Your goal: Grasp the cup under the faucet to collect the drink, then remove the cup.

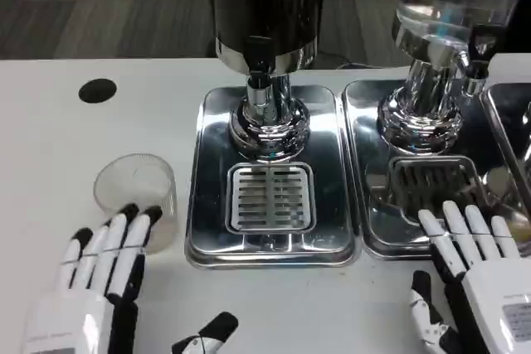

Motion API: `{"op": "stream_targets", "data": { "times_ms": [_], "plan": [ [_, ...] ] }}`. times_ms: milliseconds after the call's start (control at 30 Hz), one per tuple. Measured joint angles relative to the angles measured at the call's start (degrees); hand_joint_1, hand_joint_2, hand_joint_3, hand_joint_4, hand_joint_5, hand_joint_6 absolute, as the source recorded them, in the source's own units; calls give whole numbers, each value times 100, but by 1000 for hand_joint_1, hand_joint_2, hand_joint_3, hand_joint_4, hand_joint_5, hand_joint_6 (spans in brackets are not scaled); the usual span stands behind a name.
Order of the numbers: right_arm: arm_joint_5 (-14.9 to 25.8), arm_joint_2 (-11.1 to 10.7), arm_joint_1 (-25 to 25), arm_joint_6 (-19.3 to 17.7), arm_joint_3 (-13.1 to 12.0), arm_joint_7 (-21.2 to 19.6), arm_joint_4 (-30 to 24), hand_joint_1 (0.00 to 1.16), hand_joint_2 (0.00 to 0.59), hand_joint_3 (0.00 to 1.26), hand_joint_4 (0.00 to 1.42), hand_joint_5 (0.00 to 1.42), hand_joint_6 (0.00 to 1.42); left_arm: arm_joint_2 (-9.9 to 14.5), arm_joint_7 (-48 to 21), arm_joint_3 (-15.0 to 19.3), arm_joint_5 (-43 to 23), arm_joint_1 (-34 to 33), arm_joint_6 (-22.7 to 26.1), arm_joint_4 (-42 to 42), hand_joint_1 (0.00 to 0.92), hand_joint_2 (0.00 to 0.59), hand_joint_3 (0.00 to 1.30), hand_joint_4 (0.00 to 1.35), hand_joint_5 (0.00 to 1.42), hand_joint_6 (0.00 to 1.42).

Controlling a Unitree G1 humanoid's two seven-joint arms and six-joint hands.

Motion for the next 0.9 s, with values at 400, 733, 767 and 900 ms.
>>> {"op": "stream_targets", "data": {
  "times_ms": [400,733,767,900],
  "plan": [
    [-12,130,138,275,-7,22,-322,185,575,95,0,0,0,-132,-304,702,-504,-119,80,-456,0,34,102,0,68,16],
    [29,136,230,296,-53,19,-403,189,575,95,0,0,0,-21,-1654,1034,-636,-1447,1069,-255,0,17,44,0,66,29],
    [42,136,238,296,-60,19,-403,189,575,95,0,0,0,-5,-1799,1031,-627,-1543,1164,-243,0,18,41,0,66,31],
    [69,137,244,291,-71,17,-401,190,575,95,0,0,0,52,-2339,1001,-610,-2006,1590,-14,0,16,53,0,96,62]
  ]
}}
